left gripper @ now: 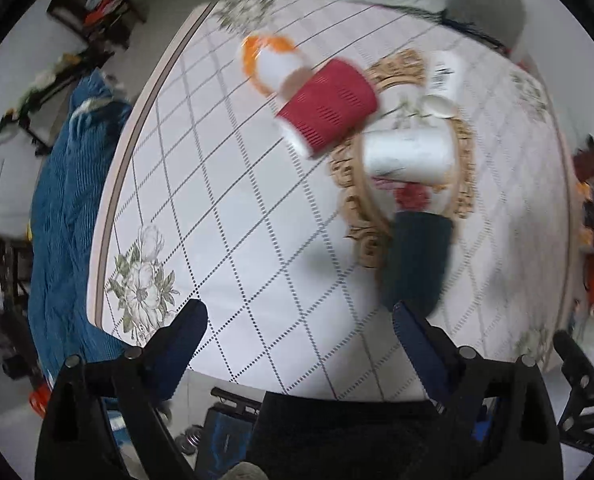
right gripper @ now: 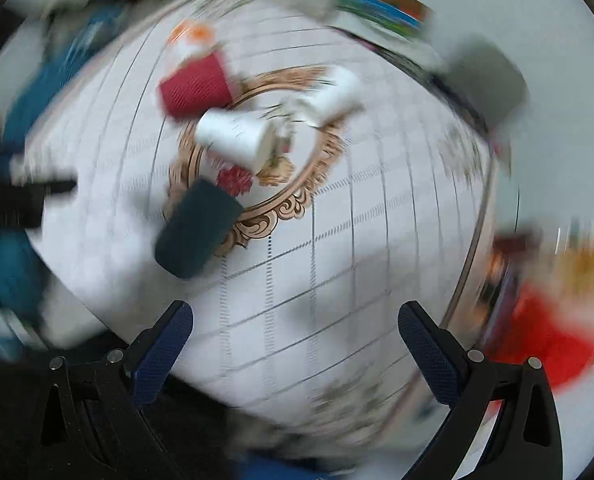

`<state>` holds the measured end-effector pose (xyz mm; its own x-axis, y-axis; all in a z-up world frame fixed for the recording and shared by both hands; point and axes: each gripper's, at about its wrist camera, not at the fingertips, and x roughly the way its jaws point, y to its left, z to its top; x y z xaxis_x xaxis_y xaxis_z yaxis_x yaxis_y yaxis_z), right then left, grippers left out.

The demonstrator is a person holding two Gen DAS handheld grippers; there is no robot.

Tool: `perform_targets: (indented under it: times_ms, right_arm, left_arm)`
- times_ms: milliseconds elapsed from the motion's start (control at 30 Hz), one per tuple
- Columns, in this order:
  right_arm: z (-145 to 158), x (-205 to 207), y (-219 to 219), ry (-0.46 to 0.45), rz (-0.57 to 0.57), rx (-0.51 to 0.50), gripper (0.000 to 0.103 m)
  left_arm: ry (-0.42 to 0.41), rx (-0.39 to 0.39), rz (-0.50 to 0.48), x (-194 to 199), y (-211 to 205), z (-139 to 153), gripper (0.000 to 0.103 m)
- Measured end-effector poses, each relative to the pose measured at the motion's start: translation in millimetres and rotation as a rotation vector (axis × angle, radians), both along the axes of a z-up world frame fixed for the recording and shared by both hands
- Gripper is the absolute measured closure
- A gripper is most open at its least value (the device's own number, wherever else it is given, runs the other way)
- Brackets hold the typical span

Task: Flip cup upside down
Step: 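Grasp the inverted teal mug by its base with the right gripper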

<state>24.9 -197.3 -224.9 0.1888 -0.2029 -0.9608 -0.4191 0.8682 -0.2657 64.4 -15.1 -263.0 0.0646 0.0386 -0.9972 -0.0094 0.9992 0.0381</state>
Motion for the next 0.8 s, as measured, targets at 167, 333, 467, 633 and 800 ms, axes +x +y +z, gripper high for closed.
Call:
perform_targets:
  times_ms: [167, 333, 467, 633, 800]
  right_arm:
    - [-55, -13, 62, 0.024, 0.604, -0.302, 0.000]
    - [-115, -54, 89, 0.075, 1.187, -0.580, 0.000]
    - [-149, -76, 81, 0.086, 1.565, -0.736, 0.000]
    - [-174, -82, 70, 0.072, 1.933, -0.863, 0.000]
    - [-194, -71, 68, 0.067, 2.116, -0.914, 0.000]
  left_arm:
    - [0.090, -0.020, 0.061, 6, 20, -50, 0.008]
    - [0.152, -0.005, 0.089, 4, 30, -87, 0.008]
    - [0.215, -0.006, 0.114, -2, 39, -119, 0.008]
    - [0.253, -0.016, 0.146, -8, 50, -142, 0.008]
    - [0.269, -0.034, 0.167, -10, 56, -153, 0.008]
